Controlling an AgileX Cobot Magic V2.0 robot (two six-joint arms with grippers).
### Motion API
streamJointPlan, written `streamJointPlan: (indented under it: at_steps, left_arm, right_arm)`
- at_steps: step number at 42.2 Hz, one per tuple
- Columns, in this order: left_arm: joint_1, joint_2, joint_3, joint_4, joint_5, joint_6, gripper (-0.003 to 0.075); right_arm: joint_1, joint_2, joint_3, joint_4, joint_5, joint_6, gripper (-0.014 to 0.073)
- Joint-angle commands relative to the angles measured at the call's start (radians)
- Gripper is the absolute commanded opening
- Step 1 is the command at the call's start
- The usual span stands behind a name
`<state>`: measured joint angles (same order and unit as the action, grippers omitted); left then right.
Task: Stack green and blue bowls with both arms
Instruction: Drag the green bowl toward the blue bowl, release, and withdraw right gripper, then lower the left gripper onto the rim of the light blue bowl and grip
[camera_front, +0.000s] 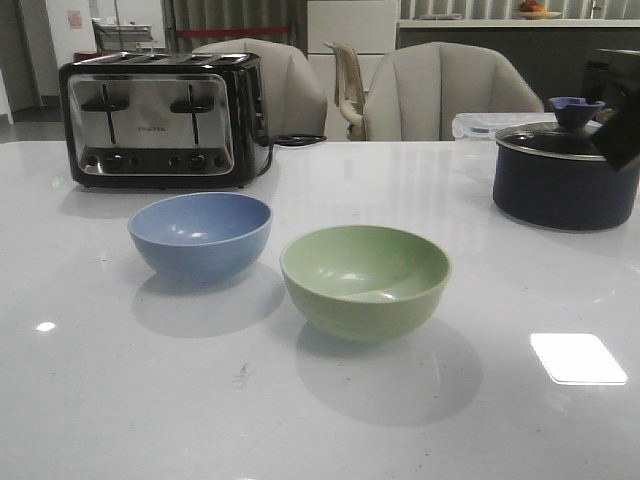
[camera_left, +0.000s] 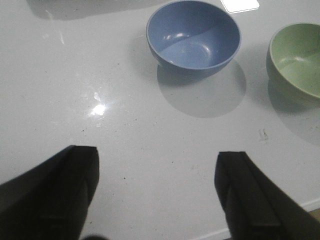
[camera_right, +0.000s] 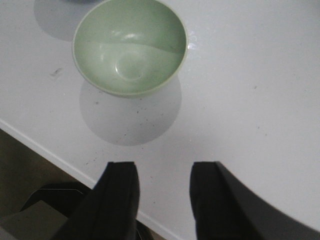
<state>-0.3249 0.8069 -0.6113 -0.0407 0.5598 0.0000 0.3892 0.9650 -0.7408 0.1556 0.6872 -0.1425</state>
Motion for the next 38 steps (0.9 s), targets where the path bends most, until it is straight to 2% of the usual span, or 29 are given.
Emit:
streamJointPlan:
  at_steps: [1, 16, 28, 38]
  left_arm:
    - [-0.008, 0.062, -0.091, -0.012, -0.047, 0.0, 0.053]
    - [-0.008, 0.445, -0.4, -0.01, 0.096, 0.0, 0.053]
    - [-0.008, 0.752, -0.625, -0.006, 0.1, 0.0, 0.053]
    - [0.0, 0.958, -0.789, 0.073, 0.095, 0.0, 0.053]
  right_arm:
    - [0.001, -0.061, 0.003, -0.002, -0.047, -0.014, 0.0376]
    - [0.001, -0.07, 0.007, -0.001, -0.003, -0.014, 0.0376]
    - [0.001, -0.07, 0.007, -0.001, -0.002, -0.014, 0.0376]
    - [0.001, -0.07, 0.007, -0.001, -0.003, -0.014, 0.0376]
